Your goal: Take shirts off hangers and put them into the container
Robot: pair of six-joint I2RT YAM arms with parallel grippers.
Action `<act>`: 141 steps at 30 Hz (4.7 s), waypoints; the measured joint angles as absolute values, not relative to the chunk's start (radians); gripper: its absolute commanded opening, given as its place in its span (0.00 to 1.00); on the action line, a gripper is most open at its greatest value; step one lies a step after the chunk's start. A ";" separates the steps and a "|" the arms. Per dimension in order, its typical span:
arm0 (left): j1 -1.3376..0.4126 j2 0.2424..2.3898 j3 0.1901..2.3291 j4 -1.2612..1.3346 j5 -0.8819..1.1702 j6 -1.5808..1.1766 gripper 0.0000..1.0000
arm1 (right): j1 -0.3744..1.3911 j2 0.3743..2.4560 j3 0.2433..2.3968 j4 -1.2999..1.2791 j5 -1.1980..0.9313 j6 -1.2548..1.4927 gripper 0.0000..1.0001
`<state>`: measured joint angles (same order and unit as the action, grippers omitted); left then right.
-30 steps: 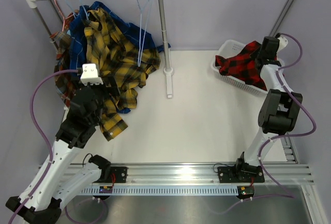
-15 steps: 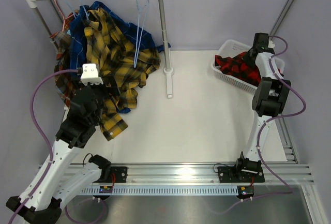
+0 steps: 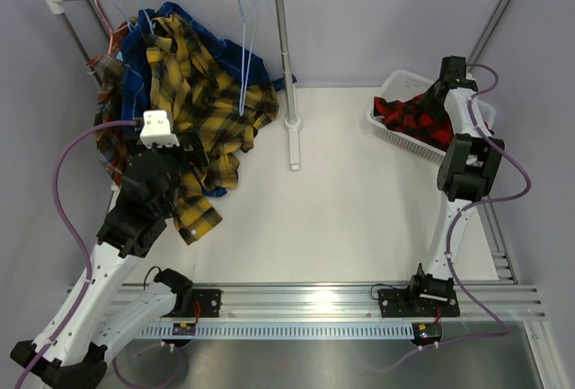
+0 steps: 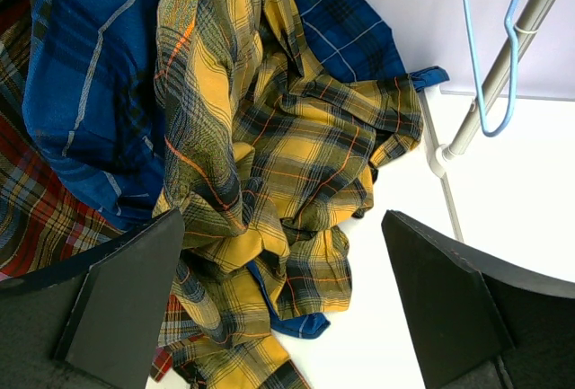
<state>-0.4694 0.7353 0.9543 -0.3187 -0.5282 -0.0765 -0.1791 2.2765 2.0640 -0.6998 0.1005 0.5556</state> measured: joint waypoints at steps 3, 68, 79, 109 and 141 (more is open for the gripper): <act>-0.469 0.735 0.954 -0.319 -0.528 -0.076 0.99 | -0.179 2.219 2.039 -0.700 0.100 0.536 0.66; -0.103 1.529 1.892 -0.846 -0.203 -0.157 0.00 | -0.015 0.618 1.030 -0.492 -0.161 0.458 1.00; -0.108 1.482 1.968 -0.863 -0.125 -0.149 0.00 | -0.015 0.607 1.030 -0.493 -0.155 0.455 1.00; -0.160 0.727 1.194 -0.957 0.420 -0.125 0.00 | 0.026 0.668 1.066 -0.519 -0.152 0.414 1.00; -0.665 1.320 1.670 -0.843 0.393 -0.069 0.00 | 0.379 0.966 1.349 -0.356 -0.353 0.267 0.94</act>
<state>-0.6655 1.3201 1.6699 -0.8433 0.3927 -0.0692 0.3786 0.9661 1.3491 -0.3561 -0.3531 0.2668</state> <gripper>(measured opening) 0.049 0.944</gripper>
